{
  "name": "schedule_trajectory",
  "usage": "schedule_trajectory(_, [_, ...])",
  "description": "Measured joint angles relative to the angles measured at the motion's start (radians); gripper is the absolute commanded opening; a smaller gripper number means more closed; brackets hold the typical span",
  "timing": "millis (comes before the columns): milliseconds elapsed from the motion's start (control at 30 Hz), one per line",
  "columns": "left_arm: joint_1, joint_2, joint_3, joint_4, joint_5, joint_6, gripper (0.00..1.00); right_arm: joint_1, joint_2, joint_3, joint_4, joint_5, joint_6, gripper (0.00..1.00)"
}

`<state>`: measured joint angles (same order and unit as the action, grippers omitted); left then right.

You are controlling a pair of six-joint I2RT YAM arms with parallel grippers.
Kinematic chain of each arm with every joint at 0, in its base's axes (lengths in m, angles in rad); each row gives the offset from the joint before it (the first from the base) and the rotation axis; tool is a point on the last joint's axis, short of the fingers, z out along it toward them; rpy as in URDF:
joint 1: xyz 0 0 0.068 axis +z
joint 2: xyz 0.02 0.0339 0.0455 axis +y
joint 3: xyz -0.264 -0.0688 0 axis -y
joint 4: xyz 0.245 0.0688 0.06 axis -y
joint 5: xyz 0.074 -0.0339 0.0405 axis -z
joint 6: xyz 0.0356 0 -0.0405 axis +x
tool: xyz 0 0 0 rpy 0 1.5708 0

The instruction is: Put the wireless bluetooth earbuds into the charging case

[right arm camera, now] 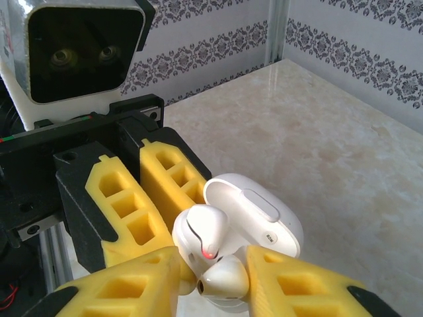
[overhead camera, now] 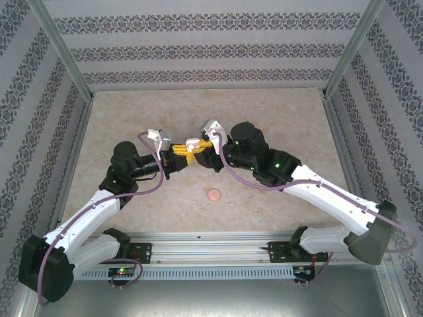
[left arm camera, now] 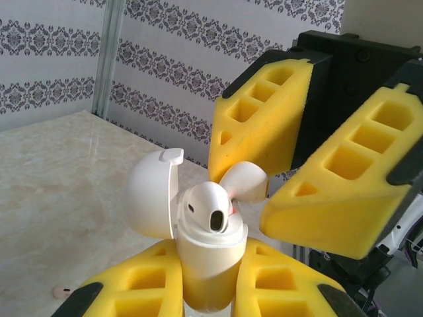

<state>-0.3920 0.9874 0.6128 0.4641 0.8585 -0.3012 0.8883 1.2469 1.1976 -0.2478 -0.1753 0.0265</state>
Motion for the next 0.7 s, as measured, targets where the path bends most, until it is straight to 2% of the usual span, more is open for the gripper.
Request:
schedule_trajectory(400, [0.000,0.000,0.000,0.000,-0.027,0.002,0.00,-0.003,0.013,0.029,-0.026,-0.002,0.064,0.54])
schedule_trajectory(700, [0.000,0.000,0.000,0.000,-0.056,0.009,0.00,-0.003,0.013,0.106,-0.082,0.084,0.227,0.57])
